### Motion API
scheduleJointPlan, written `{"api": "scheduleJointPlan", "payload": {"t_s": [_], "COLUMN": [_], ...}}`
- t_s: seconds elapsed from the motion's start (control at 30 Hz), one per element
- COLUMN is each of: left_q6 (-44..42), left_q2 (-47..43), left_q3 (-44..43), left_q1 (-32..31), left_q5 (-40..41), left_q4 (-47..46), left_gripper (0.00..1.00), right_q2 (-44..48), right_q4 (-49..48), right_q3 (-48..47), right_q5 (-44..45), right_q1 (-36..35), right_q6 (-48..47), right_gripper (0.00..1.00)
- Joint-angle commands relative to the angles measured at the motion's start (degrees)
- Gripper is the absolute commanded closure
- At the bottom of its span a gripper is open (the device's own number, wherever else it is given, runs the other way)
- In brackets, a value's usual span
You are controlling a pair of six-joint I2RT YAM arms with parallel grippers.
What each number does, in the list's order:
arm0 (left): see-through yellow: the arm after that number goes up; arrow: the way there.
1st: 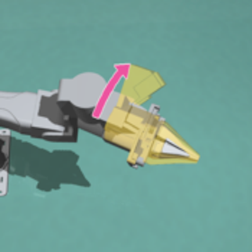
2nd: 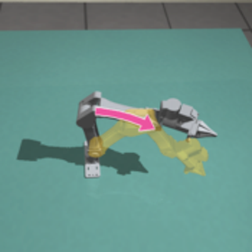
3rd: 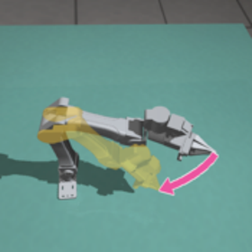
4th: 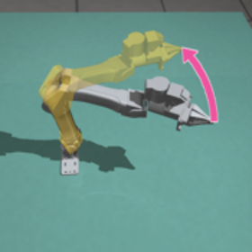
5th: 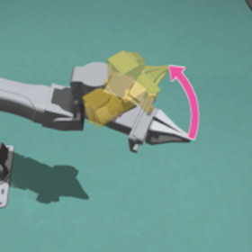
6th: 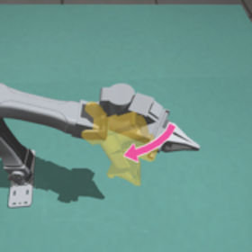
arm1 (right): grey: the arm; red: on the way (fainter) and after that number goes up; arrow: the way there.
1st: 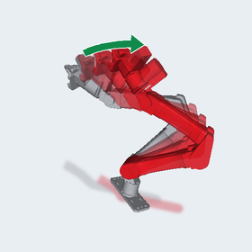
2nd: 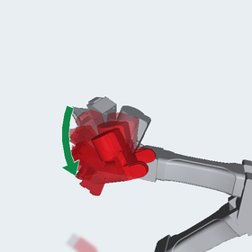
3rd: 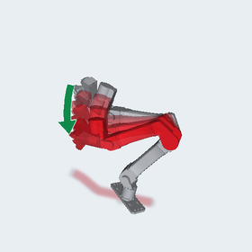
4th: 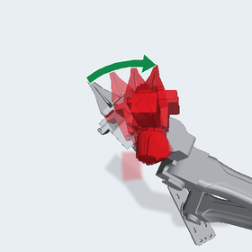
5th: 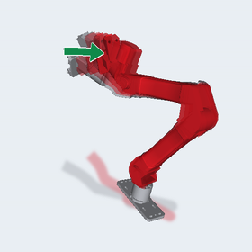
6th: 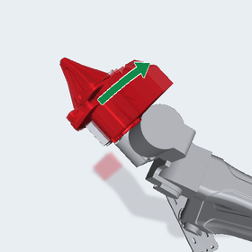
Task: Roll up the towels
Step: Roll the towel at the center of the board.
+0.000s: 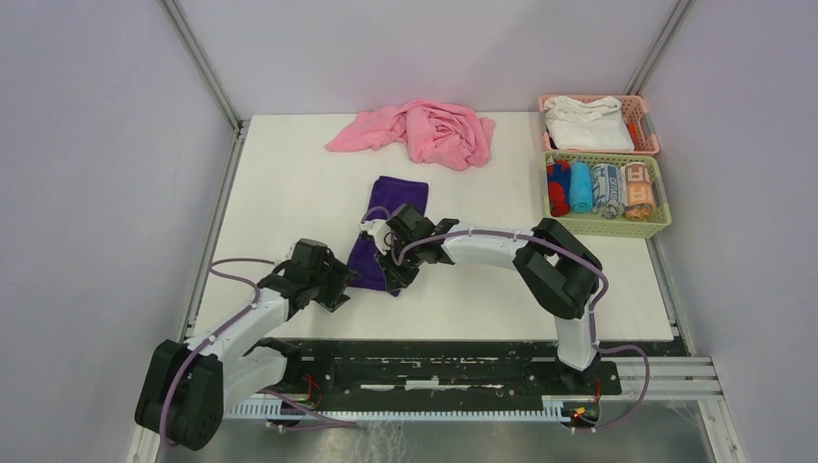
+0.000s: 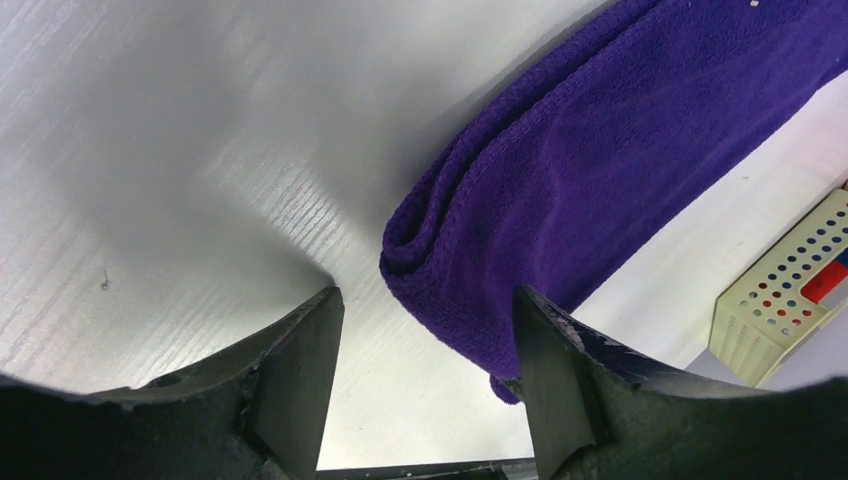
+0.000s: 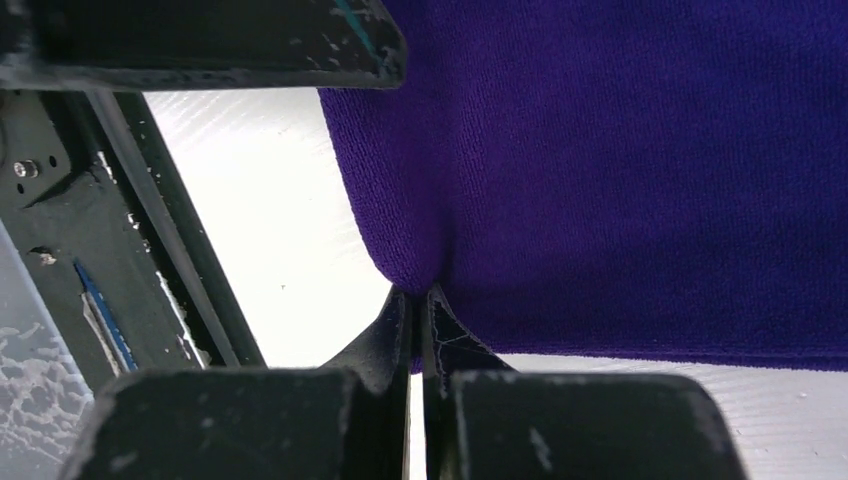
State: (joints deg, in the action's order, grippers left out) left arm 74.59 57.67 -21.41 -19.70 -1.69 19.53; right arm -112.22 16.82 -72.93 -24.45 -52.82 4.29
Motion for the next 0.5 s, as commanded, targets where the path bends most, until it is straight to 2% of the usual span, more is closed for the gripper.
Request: {"api": "scheduleJointPlan", "payload": {"t_s": [0.0,0.27,0.47], "left_q6": [4.0,4.0,3.6], "left_q2": [1.7,2.2,4.2], "left_q3": [-2.1,-3.4,-4.1], "left_q1": [-0.7,-0.8,-0.8], "left_q5": [4.3,12.2,12.2], "left_q4": [-0.4,2.2,0.9], "left_gripper": [0.32,0.47,0.61], "right_q2": [2.6,3.3,3.5], "right_q4": [-2.9,-2.4,-3.3], "right_q3": [0.2,0.9,1.9], "right_q5": [-3.5,-5.4,-5.5], "right_q1": [-0.2,0.6,0.6], "right_q6": [1.2,0.2,-1.0], "right_gripper": [1.00,1.00,0.95]}}
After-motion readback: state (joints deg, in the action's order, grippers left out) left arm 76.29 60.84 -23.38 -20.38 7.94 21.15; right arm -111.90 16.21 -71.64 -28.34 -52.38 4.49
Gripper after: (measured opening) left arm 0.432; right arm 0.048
